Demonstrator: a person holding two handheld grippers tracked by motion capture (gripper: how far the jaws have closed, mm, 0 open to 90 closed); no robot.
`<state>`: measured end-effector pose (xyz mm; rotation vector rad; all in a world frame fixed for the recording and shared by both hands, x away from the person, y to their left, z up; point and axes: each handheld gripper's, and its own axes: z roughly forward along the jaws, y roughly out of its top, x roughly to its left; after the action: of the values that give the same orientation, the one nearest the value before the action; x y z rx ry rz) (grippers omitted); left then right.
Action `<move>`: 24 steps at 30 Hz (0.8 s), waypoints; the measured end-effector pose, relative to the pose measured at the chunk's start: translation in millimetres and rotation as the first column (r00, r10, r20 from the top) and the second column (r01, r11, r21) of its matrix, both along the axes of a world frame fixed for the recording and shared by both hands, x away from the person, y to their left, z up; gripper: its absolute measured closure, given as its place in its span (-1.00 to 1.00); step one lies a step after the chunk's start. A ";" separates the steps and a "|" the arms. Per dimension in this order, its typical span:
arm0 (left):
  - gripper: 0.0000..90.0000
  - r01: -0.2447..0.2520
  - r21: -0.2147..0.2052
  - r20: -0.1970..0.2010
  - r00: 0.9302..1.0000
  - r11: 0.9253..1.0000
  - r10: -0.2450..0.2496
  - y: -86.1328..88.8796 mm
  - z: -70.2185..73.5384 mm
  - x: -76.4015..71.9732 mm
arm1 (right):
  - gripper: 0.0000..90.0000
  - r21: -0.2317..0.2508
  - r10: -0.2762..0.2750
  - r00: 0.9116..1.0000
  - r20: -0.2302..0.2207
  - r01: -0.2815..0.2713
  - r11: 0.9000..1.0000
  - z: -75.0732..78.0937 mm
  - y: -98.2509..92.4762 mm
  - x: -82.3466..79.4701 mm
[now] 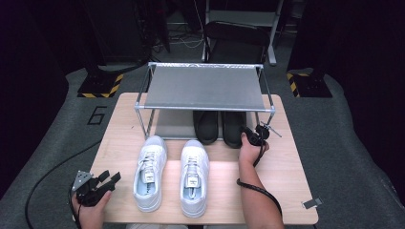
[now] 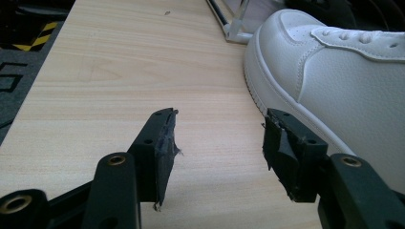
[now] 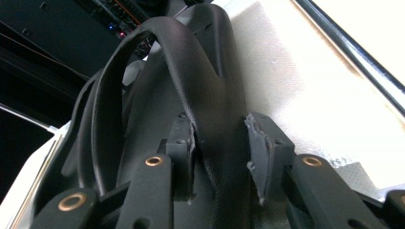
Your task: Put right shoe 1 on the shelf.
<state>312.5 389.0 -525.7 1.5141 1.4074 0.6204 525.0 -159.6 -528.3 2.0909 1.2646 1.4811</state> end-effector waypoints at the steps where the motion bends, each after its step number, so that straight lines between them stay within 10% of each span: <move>1: -0.01 0.004 0.001 -0.001 1.000 1.000 -0.004 0.0 0.0 -0.2 | 0.42 -0.010 0.002 1.000 0.002 -0.002 1.000 -0.8 -0.3 -0.2; 24: 0.00 0.007 0.006 -0.005 1.000 1.000 -0.007 -0.3 -0.1 -1.0 | 0.22 -0.015 -0.013 1.000 0.014 0.014 1.000 -1.1 5.1 -1.1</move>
<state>311.6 388.7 -525.8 1.5256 1.4051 0.6174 523.9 -154.6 -529.4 2.0717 1.2501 1.4738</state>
